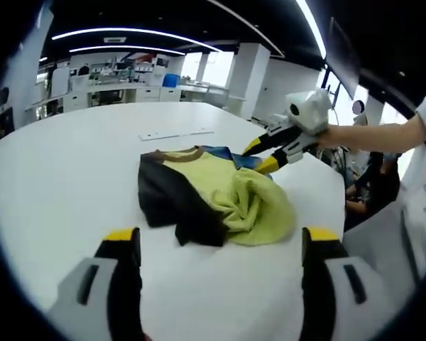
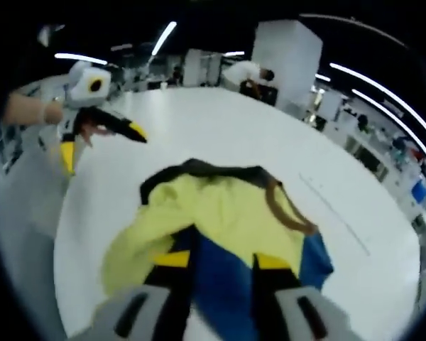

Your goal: Fold the garment on the visible template until the final outline fits inside the template.

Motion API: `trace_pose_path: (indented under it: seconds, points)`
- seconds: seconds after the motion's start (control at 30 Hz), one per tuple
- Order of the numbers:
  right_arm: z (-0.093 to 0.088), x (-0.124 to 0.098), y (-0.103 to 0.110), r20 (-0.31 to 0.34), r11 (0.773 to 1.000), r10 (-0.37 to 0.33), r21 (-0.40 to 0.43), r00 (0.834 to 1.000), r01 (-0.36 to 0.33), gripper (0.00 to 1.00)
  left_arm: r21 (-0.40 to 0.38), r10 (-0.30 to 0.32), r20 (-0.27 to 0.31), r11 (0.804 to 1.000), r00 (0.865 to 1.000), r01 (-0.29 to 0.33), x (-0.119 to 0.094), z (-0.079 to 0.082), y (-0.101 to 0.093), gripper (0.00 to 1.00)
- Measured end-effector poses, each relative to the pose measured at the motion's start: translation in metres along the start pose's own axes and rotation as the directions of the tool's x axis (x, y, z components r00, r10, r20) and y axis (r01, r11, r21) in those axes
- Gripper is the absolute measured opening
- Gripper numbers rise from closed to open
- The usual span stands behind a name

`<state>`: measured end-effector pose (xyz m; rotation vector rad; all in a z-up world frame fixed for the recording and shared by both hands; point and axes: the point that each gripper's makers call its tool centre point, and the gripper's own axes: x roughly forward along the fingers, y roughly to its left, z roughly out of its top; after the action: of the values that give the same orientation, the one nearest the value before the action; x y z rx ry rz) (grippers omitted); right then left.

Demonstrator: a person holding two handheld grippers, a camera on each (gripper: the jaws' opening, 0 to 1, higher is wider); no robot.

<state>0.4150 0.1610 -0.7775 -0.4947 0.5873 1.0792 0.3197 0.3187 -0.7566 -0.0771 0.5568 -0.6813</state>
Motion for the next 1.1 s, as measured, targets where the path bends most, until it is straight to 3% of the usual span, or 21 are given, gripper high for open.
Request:
trace_pose_path:
  seconds: [0.1, 0.2, 0.37, 0.77, 1.0, 1.1]
  points:
    - [0.002, -0.012, 0.012, 0.064, 0.996, 0.007, 0.090, 0.998, -0.012, 0.42, 0.001, -0.001, 0.004, 1.000, 1.000, 0.001, -0.001, 0.001, 0.000, 0.91]
    - [-0.008, -0.016, 0.016, 0.066, 0.998, -0.002, 0.061, 0.998, -0.002, 0.52, 0.005, -0.005, 0.001, 1.000, 1.000, 0.005, -0.001, 0.000, -0.001, 0.91]
    - [-0.020, -0.021, 0.024, 0.114, 0.987, -0.012, 0.159, 0.993, -0.006, 0.70, 0.005, -0.002, 0.003, 1.000, 1.000, 0.002, -0.004, 0.000, 0.000, 0.91]
    - [-0.026, -0.033, 0.024, 0.163, 0.971, -0.049, 0.240, 0.985, 0.008, 0.63, 0.001, 0.002, 0.005, 1.000, 1.000, -0.002, -0.007, -0.001, 0.002, 0.91]
    - [-0.031, -0.032, 0.038, 0.158, 0.969, -0.037, 0.247, 0.987, -0.003, 0.52, -0.004, 0.009, 0.010, 1.000, 1.000, -0.009, -0.010, -0.002, 0.002, 0.91]
    - [-0.038, -0.031, 0.045, 0.153, 0.969, -0.034, 0.247, 0.988, -0.005, 0.41, -0.009, 0.011, 0.010, 1.000, 1.000, -0.011, -0.012, -0.004, 0.004, 0.91]
